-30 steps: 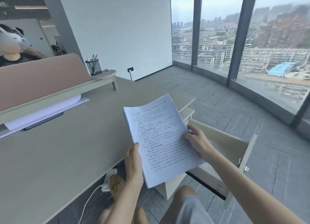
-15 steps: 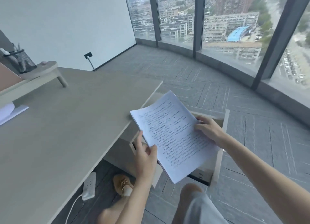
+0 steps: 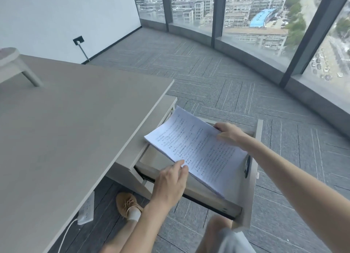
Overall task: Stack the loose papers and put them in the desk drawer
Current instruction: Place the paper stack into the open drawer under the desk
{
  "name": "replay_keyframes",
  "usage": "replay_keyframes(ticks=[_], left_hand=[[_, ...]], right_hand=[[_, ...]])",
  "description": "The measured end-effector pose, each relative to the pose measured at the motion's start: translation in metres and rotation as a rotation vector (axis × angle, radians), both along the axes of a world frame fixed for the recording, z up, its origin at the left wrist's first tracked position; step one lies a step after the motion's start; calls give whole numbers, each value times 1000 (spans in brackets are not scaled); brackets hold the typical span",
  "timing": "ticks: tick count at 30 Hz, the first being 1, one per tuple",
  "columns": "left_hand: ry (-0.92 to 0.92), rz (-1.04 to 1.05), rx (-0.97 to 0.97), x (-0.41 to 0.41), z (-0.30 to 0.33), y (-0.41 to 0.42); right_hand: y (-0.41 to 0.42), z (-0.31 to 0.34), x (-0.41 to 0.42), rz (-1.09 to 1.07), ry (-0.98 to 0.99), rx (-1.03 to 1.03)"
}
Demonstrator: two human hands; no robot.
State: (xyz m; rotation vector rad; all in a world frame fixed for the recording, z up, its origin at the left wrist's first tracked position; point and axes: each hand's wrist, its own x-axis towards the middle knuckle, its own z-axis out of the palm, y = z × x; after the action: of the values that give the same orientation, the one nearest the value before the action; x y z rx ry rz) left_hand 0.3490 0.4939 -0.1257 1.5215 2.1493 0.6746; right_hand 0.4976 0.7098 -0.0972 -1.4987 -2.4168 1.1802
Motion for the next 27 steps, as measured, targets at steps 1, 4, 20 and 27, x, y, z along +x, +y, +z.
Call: replay_keyframes(ticks=[1,4,20,27], left_hand=[[42,-29,-22,-1,-3,5],[144,-99,-82,-1,-10,16],[318,-236,-352,11,-22,45],[298,-293,-455,9,-25,53]], right_hand=[[4,-2,-3,15,-18,12],[14,-13,-12,55,-75,49],[38,-67,-23,220,-250,150],[40,-77,-29,237,-313,168]])
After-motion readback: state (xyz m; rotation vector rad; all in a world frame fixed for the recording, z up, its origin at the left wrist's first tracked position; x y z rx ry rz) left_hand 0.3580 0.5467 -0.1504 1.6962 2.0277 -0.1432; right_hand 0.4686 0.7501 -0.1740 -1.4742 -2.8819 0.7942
